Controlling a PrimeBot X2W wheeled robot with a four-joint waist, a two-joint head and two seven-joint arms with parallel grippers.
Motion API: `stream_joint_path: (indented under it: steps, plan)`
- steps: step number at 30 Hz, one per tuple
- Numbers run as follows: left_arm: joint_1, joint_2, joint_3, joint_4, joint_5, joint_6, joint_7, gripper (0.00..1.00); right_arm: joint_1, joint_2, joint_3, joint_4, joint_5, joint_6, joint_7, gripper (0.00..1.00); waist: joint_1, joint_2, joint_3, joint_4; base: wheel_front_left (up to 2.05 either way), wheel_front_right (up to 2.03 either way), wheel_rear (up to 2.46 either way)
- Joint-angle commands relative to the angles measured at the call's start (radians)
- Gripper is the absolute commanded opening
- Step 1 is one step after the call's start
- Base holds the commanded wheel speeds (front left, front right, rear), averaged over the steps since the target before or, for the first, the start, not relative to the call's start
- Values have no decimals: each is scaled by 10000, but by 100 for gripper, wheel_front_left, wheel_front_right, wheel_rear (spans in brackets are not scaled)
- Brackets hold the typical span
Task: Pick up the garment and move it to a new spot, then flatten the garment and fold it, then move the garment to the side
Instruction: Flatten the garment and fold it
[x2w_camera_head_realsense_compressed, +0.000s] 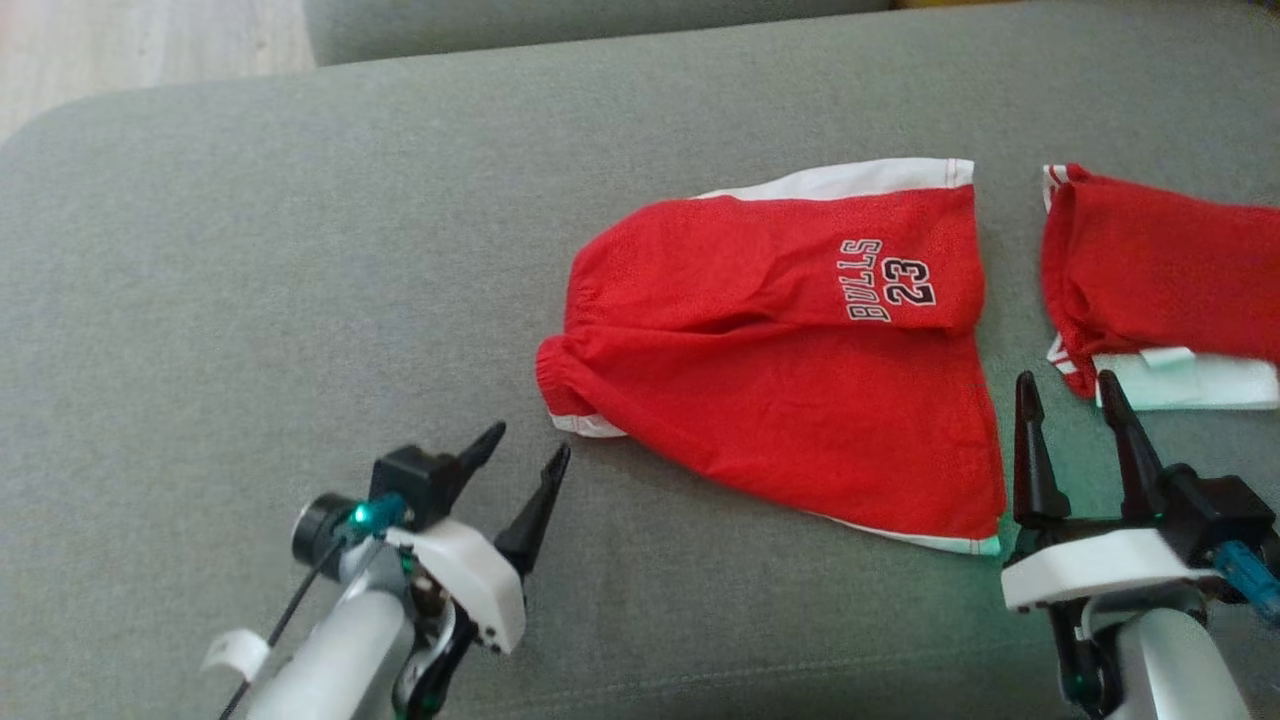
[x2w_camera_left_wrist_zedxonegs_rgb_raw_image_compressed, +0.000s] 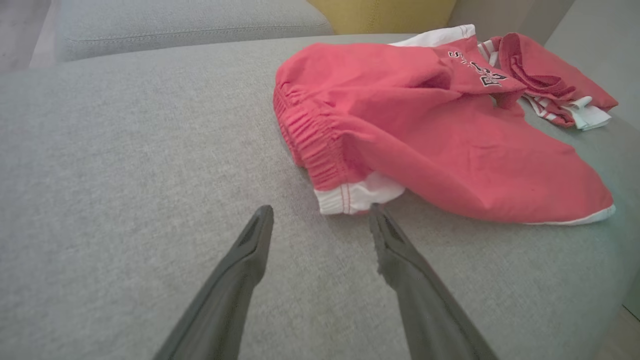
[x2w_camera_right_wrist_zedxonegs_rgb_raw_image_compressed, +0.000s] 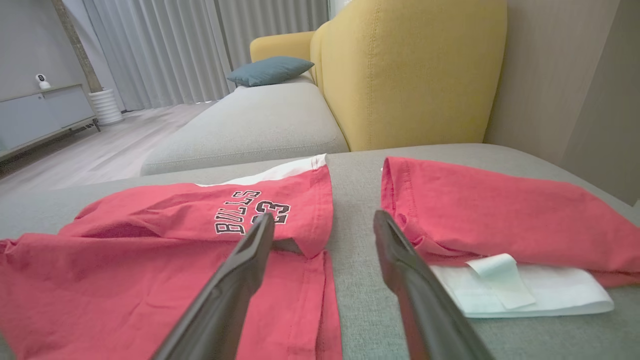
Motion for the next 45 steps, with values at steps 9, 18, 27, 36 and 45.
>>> stream_joint_path:
  steps: [9,18,27,36,45]
  plan:
    - [-1189,28,86,472,28,-254,53,100,-419,-62,285,-269,-39,65,-45,100,0,-1,375,-382,0,0,0]
    - [-1545,-38,-87,914,-61,-401,-61,100,-478,-62,300,-211,-39,65,-93,100,0,-1,554,-553,0,0,0]
    - [-1748,-18,-254,1071,-83,-485,-240,0,-451,-62,206,-54,-170,65,-98,100,0,-1,606,-619,0,0,0]
    - [-1800,57,-253,941,-19,-273,-399,0,524,-62,423,-159,-686,65,277,100,0,-1,405,-703,0,0,0]
    - [-1771,-76,-356,1052,-81,-161,-417,0,1299,-62,1423,-222,-1260,65,901,100,0,-1,188,-772,0,0,0]
